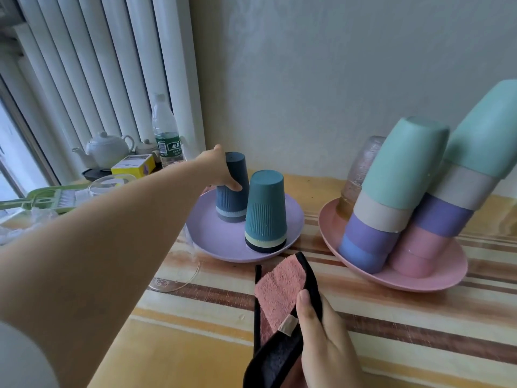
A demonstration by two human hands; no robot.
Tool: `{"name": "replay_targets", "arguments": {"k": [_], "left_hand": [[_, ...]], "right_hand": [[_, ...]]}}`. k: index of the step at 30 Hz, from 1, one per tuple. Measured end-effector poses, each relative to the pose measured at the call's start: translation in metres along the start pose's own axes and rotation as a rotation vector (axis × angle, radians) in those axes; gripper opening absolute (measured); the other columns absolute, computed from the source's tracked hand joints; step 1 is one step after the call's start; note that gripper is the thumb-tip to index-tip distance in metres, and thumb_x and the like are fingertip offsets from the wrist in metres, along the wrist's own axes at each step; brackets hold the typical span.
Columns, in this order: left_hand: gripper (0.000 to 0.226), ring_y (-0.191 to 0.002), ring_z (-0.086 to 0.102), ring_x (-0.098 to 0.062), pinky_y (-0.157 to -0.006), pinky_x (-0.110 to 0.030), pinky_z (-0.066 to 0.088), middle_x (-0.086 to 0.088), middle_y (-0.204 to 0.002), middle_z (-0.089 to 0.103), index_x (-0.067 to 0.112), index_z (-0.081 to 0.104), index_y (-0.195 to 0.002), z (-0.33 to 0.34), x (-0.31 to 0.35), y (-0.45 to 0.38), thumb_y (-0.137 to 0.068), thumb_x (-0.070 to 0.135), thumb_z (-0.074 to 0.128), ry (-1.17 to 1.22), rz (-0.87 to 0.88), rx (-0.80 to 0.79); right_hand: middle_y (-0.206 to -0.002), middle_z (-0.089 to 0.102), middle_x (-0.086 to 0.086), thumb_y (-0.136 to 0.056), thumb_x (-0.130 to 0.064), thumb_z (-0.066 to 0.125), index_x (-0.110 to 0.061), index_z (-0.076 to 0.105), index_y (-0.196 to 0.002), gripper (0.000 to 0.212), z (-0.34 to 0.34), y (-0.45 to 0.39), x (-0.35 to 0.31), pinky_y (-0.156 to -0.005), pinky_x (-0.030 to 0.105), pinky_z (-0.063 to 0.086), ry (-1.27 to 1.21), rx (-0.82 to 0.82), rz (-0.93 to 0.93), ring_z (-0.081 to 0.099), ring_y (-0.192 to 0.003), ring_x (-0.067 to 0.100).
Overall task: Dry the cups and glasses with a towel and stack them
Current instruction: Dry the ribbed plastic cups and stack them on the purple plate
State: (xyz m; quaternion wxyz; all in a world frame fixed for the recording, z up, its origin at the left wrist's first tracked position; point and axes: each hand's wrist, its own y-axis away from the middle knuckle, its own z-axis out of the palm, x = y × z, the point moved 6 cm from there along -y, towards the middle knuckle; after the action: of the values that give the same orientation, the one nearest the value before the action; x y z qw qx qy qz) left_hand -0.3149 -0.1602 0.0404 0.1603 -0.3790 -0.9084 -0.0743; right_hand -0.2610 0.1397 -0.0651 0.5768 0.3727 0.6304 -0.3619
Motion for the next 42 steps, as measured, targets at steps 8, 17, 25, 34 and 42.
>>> {"name": "replay_targets", "arguments": {"k": [8,17,25,34,42], "left_hand": [[0.047,-0.111,0.049,-0.034,-0.086,-0.038,0.043,-0.017,-0.125,0.046,0.004,0.039,-0.131,-0.044,0.022,0.044,-0.086,0.004,0.054,0.171,0.147,0.423],[0.093,-0.118,0.050,-0.019,-0.099,-0.036,0.045,-0.001,-0.129,0.047,0.016,0.036,-0.135,0.080,0.015,0.103,-0.060,0.036,0.088,0.774,0.106,0.093],[0.069,-0.107,0.054,-0.022,-0.082,-0.034,0.046,-0.006,-0.115,0.053,0.015,0.039,-0.112,0.092,0.018,0.076,-0.064,0.019,0.088,0.732,0.127,0.132],[0.068,-0.092,0.049,-0.017,-0.074,-0.032,0.038,0.003,-0.108,0.051,0.013,0.041,-0.116,0.086,0.025,0.076,-0.071,0.045,0.080,0.458,0.197,0.236],[0.067,-0.090,0.045,-0.015,-0.075,-0.031,0.035,0.007,-0.108,0.050,0.015,0.039,-0.118,0.072,0.025,0.078,-0.073,0.046,0.078,0.460,0.234,0.299]], "right_hand": [[-0.084,0.049,-0.039,-0.088,-0.043,0.051,-0.051,0.051,-0.084,0.009,-0.002,0.001,0.002,-0.071,0.010,0.031,-0.051,0.021,0.113,0.048,-0.087,-0.007],[-0.110,0.052,-0.030,-0.094,-0.037,0.044,-0.040,0.056,-0.114,0.023,-0.001,0.000,-0.002,-0.094,0.011,0.023,-0.067,-0.074,0.017,0.042,-0.114,-0.008],[-0.112,0.050,-0.032,-0.093,-0.041,0.044,-0.044,0.056,-0.111,0.022,-0.002,-0.003,0.003,-0.094,0.010,0.025,-0.071,-0.066,0.032,0.042,-0.111,-0.011],[-0.085,0.050,-0.057,-0.093,-0.038,0.040,-0.050,0.055,-0.090,0.019,0.001,-0.003,-0.005,-0.076,-0.009,0.027,-0.096,-0.116,-0.040,0.042,-0.093,-0.036],[-0.090,0.045,-0.049,-0.094,-0.037,0.042,-0.052,0.050,-0.095,0.016,-0.001,-0.003,-0.001,-0.072,-0.013,0.023,-0.076,-0.097,-0.004,0.034,-0.082,-0.042]]}}
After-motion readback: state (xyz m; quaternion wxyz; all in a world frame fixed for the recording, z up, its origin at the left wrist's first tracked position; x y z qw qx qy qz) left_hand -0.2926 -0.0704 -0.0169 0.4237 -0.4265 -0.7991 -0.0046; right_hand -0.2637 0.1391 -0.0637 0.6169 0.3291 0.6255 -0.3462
